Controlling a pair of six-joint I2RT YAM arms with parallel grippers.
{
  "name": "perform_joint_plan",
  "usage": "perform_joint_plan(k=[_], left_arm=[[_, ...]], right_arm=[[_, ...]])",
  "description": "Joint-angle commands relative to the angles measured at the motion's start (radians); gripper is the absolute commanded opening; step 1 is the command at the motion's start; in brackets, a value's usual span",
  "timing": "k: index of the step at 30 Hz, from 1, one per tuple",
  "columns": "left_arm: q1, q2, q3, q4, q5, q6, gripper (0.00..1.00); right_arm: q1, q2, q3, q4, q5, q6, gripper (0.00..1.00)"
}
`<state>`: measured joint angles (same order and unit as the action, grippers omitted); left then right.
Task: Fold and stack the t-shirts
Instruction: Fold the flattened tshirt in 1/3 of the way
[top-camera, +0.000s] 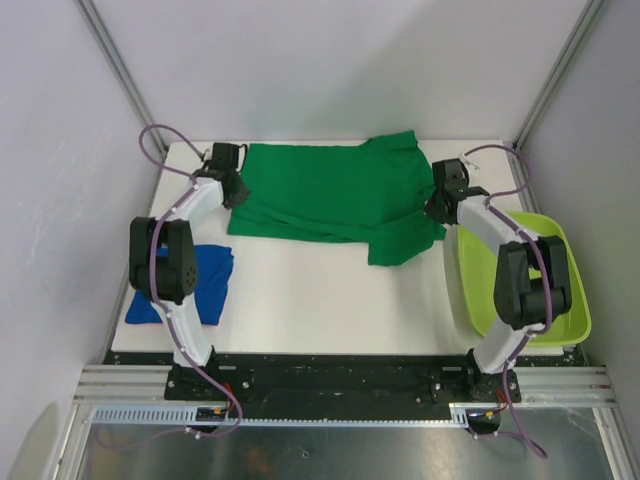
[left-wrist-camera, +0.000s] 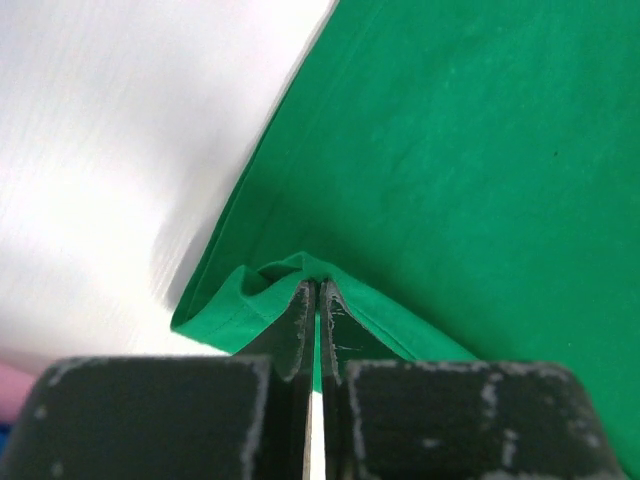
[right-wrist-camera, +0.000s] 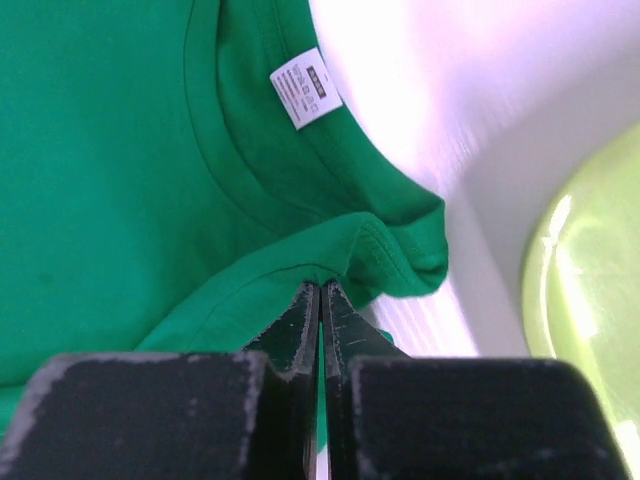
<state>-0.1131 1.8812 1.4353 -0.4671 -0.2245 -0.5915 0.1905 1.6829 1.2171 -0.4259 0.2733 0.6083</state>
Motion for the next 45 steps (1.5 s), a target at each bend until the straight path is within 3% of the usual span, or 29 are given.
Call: perform_joint_plan(k=[1, 15, 16, 21, 24, 34, 45], left_arm=[[-0.005, 0.063, 0.113, 0.012, 0.001, 0.043, 0.00], [0.003, 0.163, 0.238, 0.024, 0.010, 0.076, 0.00], [0.005, 0.176, 0.247, 0.028, 0.025, 0.079, 0.03], [0.019, 0.198, 0.260, 0.055, 0.074, 0.086, 0.46], [0.029, 0.182, 0.244, 0.069, 0.080, 0.091, 0.56], [0.036, 0.241, 0.265, 0.078, 0.092, 0.130, 0.32], [0.038, 0.327, 0.355, 0.077, 0.094, 0.130, 0.37]], right_arm=[[-0.040, 0.082, 0.088, 0.075, -0.019, -0.010, 0.00], [-0.098, 0.196, 0.175, 0.101, -0.088, -0.029, 0.00], [-0.098, 0.203, 0.178, 0.101, -0.093, -0.031, 0.00], [-0.101, 0.225, 0.192, 0.094, -0.106, -0.035, 0.00], [-0.101, 0.229, 0.195, 0.093, -0.113, -0.037, 0.00], [-0.101, 0.230, 0.200, 0.094, -0.124, -0.036, 0.00], [-0.103, 0.220, 0.200, 0.085, -0.117, -0.049, 0.00]])
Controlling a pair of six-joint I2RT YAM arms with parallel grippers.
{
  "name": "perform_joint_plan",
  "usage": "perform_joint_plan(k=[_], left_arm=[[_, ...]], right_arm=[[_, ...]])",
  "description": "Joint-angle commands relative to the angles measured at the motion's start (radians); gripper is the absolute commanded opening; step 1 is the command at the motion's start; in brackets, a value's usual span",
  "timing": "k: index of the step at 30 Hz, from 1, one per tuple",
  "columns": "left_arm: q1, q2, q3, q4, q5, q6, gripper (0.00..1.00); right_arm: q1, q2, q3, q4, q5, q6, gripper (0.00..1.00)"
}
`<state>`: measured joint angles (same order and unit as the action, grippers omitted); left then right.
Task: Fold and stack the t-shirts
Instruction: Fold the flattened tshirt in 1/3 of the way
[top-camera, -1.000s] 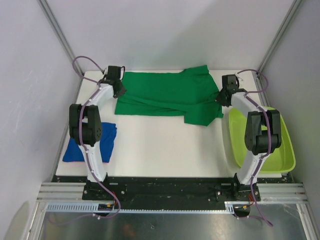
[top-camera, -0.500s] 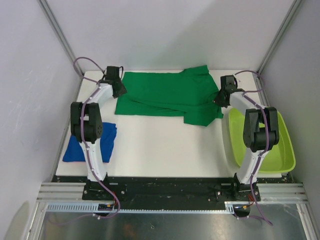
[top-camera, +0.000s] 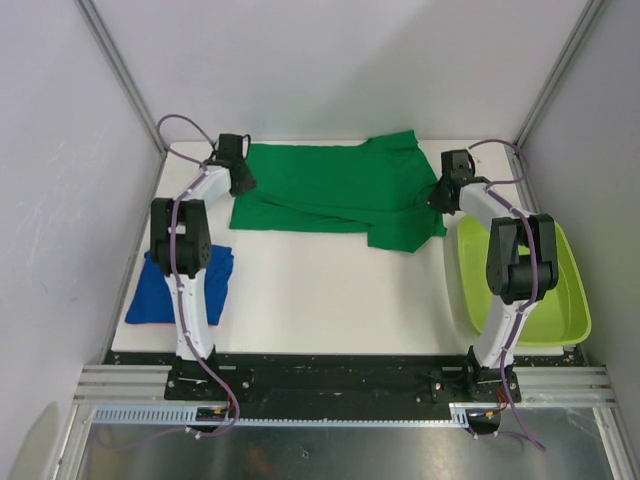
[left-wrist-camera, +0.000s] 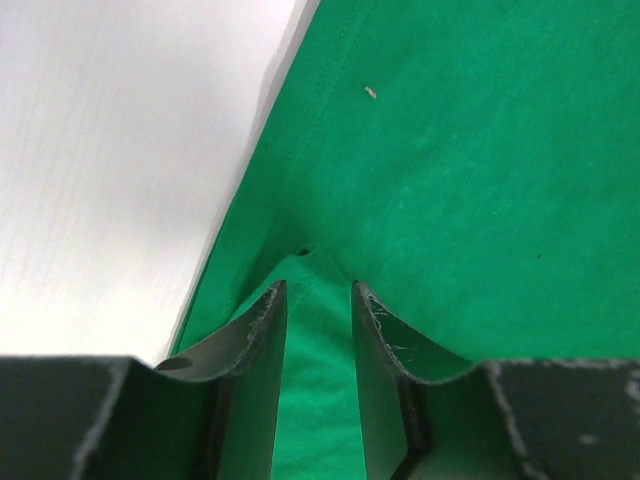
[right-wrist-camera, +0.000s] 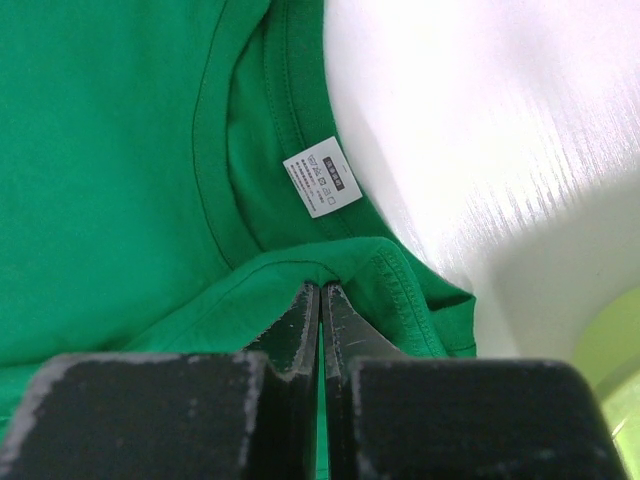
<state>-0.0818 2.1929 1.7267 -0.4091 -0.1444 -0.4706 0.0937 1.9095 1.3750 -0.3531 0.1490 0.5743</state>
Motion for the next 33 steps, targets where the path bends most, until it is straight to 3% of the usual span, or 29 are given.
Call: perform_joint_plan(k=[1, 10, 27, 33], left_arm=[[0.007, 0.023, 0.070, 0.019, 0.018, 0.005, 0.37], [0.006, 0.037, 0.060, 0.017, 0.028, -0.058, 0.34], [0.007, 0.049, 0.040, 0.016, 0.026, -0.105, 0.20], [0.005, 0.045, 0.034, 0.014, 0.028, -0.116, 0.05]], right_arm=[[-0.007, -0.006, 0.042, 0.012, 0.006, -0.016, 0.00], [-0.012, -0.006, 0.042, 0.013, 0.003, -0.017, 0.00], [-0.017, -0.009, 0.045, 0.009, -0.010, -0.010, 0.00], [-0.020, -0.015, 0.045, 0.008, -0.010, -0.011, 0.00]])
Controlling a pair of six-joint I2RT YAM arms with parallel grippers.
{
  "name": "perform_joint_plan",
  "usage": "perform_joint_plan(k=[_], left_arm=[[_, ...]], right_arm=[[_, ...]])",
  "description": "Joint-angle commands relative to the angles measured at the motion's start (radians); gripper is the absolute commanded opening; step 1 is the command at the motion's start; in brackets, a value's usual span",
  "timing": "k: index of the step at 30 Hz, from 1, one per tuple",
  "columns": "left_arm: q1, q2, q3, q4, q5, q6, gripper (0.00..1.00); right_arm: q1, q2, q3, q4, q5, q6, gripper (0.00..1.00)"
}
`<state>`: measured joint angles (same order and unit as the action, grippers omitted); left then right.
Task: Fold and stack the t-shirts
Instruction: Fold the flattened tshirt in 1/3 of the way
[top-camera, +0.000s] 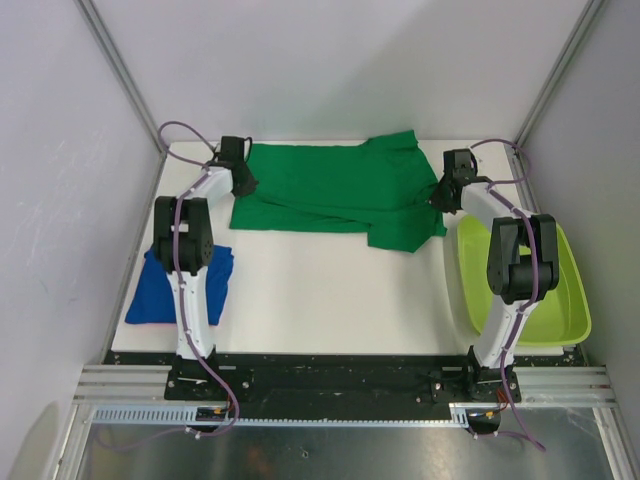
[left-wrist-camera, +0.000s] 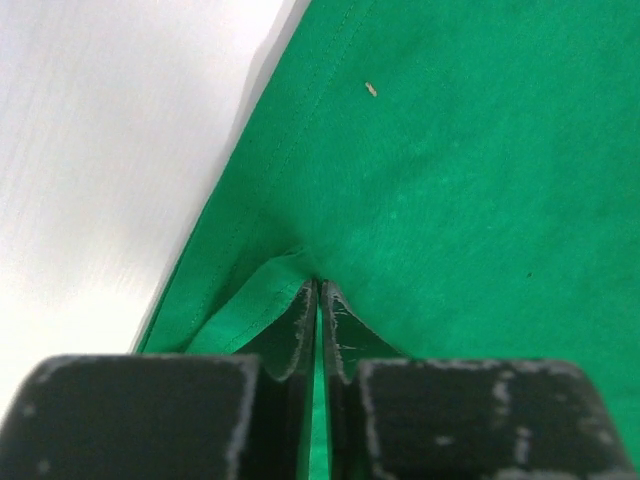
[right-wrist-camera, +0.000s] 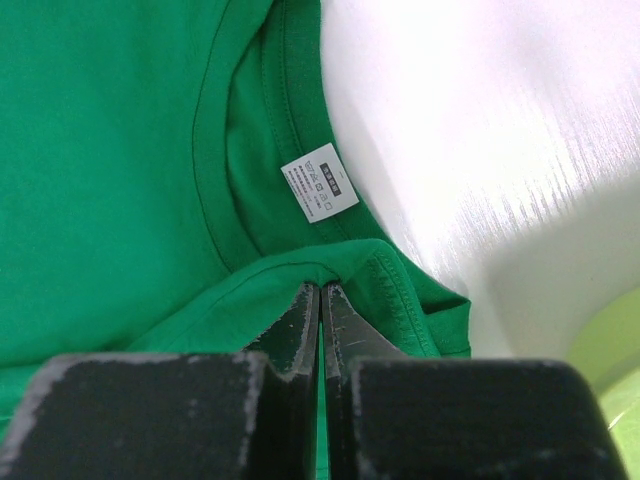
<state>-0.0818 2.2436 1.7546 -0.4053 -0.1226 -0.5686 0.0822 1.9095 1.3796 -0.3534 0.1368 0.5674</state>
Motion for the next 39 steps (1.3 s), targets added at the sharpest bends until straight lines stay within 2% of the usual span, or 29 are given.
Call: perform_joint_plan(k=[1, 8, 14, 27, 33, 39], left_arm=[[0.006, -0.012, 0.003, 0.011, 0.002, -0.019, 0.02], [0.007, -0.154, -0.105, 0.005, -0.086, -0.062, 0.00], [0.006, -0.379, -0.294, 0.005, -0.150, -0.106, 0.00], [0.006, -0.808, -0.700, -0.011, -0.176, -0.183, 0.00], [0.007, -0.843, -0.769, -0.011, -0.158, -0.171, 0.00], [0.006, -0.791, -0.742, -0.012, -0.173, -0.157, 0.00]], right_arm=[[-0.009, -0.017, 0.040, 0.008, 0.003, -0.003, 0.00], [-0.012, -0.050, 0.039, -0.027, 0.011, -0.003, 0.00], [-0.011, -0.107, 0.022, -0.061, 0.007, -0.001, 0.00], [0.001, -0.335, -0.092, -0.192, -0.006, -0.027, 0.00], [0.012, -0.400, -0.173, -0.230, -0.010, -0.043, 0.00], [0.051, -0.386, -0.219, -0.221, 0.003, -0.033, 0.00]])
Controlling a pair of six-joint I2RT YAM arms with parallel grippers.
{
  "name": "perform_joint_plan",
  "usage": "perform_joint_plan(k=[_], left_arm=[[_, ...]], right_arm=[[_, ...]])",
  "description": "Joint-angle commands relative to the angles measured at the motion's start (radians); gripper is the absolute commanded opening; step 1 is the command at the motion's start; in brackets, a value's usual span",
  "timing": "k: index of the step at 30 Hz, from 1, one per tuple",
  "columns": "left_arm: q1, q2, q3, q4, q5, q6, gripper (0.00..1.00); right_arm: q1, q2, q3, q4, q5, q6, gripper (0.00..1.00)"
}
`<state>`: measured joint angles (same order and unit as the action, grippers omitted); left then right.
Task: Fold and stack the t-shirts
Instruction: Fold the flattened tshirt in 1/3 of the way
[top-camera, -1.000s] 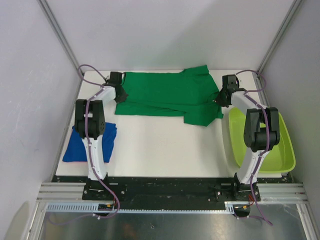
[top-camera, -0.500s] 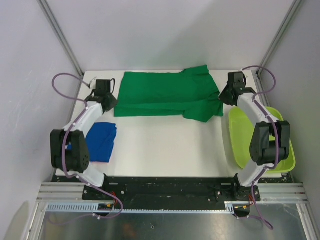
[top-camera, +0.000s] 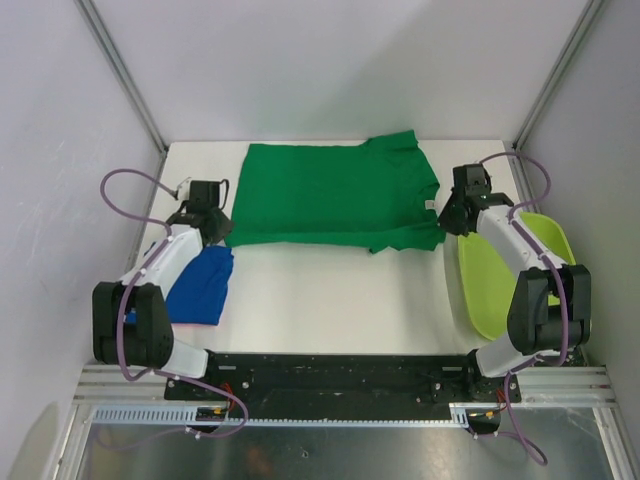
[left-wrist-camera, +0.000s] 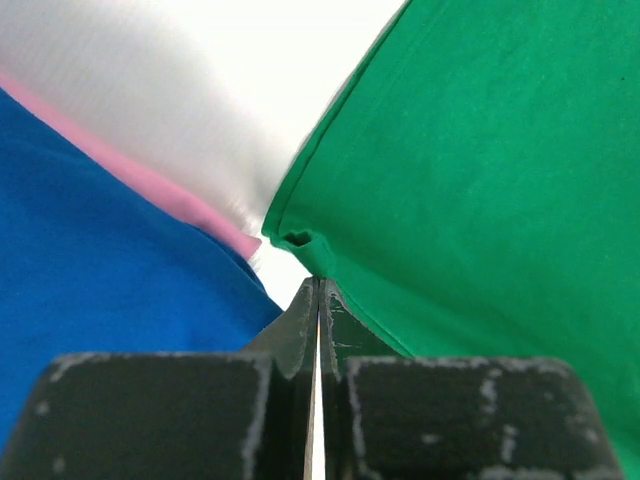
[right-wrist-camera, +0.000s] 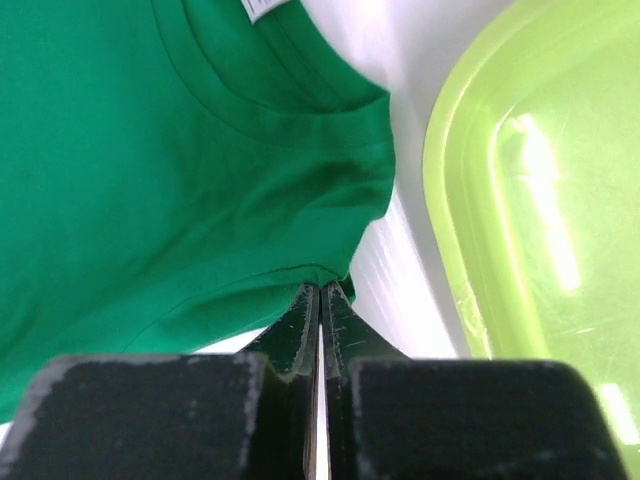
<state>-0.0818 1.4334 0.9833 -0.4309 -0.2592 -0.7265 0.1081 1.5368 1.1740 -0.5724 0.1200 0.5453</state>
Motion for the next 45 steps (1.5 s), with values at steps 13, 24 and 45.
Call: perform_joint_plan(k=[13, 24, 45], left_arm=[[0.004, 0.357, 0.330, 0.014, -0.006, 0.053, 0.00], [0.006, 0.468, 0.456, 0.014, -0.020, 0.072, 0.00], [0.006, 0.592, 0.587, 0.015, 0.006, 0.078, 0.00]], right_arm=[[0.009, 0.169, 0.014, 0.220, 0.020, 0.040, 0.00], [-0.025, 0.196, 0.030, 0.334, 0.034, 0.077, 0.00], [-0.057, 0.292, 0.061, 0.411, -0.011, 0.110, 0.00]])
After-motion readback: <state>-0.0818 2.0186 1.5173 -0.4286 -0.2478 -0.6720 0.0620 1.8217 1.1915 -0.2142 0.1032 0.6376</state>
